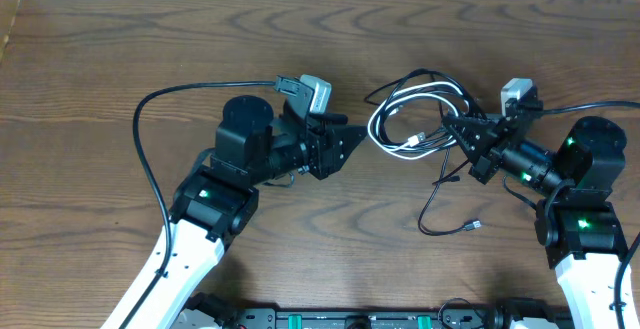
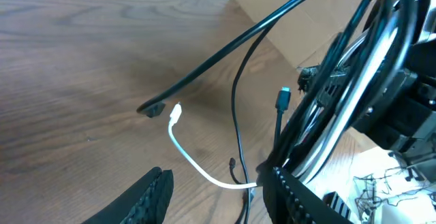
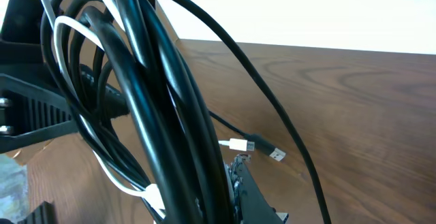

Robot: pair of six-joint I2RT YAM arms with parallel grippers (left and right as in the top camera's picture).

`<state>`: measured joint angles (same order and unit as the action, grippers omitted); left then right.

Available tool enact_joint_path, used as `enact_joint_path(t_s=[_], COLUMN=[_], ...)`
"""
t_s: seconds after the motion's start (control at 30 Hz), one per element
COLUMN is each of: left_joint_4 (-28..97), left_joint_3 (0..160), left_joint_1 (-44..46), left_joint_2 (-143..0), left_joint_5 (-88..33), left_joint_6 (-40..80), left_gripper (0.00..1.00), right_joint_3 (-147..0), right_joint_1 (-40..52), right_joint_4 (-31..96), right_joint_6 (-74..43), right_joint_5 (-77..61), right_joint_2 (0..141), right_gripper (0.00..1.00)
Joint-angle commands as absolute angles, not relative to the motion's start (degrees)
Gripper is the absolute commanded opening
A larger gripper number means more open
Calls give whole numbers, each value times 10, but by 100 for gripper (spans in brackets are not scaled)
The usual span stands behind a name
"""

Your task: Untangle cables

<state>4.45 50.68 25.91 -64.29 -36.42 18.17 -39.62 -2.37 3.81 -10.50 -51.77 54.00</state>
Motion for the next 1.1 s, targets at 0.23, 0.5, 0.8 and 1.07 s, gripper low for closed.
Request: enact_joint_path(t_s=[0.23, 0.5, 0.8, 1.07], left_joint_4=[23, 25, -25, -40], left_joint_3=[506, 506, 506, 506], left_joint_1=[258, 258, 258, 258], left_joint_2=[-644, -644, -644, -644], left_joint_5=[-429, -456, -535, -533], left_joint_6=[182, 209, 209, 211], left_gripper=[52, 53, 55, 60], right_joint_3=[-405, -405, -405, -405], right_joint_1=[-18, -18, -18, -18], right_joint_4=[36, 36, 36, 36], right_joint_6=[-113, -114, -114, -114], right_joint_5=[-529, -515, -513, -513], right_joint_2=[540, 540, 540, 540], right_gripper=[1, 1, 1, 1])
